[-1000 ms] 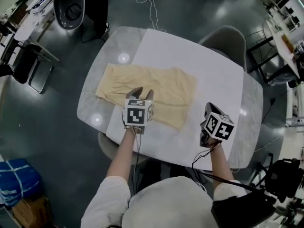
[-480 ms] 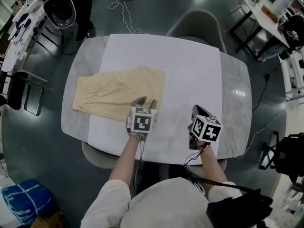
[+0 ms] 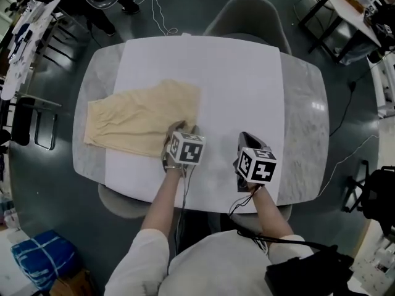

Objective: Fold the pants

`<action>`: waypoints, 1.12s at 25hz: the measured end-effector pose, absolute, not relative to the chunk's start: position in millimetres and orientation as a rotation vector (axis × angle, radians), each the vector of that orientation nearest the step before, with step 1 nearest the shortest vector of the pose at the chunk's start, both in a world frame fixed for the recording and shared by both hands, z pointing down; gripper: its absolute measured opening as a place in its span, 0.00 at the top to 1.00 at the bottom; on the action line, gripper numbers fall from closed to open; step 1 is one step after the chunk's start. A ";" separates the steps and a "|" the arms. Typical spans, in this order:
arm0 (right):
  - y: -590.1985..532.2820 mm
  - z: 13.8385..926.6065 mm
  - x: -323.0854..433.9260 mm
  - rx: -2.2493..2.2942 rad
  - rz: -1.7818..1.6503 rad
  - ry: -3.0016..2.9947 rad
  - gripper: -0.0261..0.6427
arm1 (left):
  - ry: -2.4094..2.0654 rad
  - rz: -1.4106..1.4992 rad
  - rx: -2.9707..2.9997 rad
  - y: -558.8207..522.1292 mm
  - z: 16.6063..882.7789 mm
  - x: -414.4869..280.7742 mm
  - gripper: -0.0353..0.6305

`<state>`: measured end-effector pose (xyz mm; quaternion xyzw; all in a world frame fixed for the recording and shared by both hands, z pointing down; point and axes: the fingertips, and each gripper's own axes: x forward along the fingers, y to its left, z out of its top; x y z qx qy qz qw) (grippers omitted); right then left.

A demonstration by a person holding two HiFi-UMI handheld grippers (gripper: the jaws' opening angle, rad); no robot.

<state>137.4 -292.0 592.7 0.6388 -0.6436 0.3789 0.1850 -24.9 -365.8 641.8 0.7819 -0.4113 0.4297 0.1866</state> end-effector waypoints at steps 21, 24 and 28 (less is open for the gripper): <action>-301.0 581.8 125.5 1.747 1.032 -1.856 0.97 | -1.088 1.129 2.092 -351.7 635.3 -35.0 0.89; -304.2 575.2 117.7 1.758 1.024 -1.863 0.97 | -1.067 1.102 2.118 -345.5 620.6 -40.1 0.90; -310.8 561.1 98.2 1.760 1.012 -1.882 0.97 | -1.069 1.063 2.141 -351.9 587.1 -66.7 0.90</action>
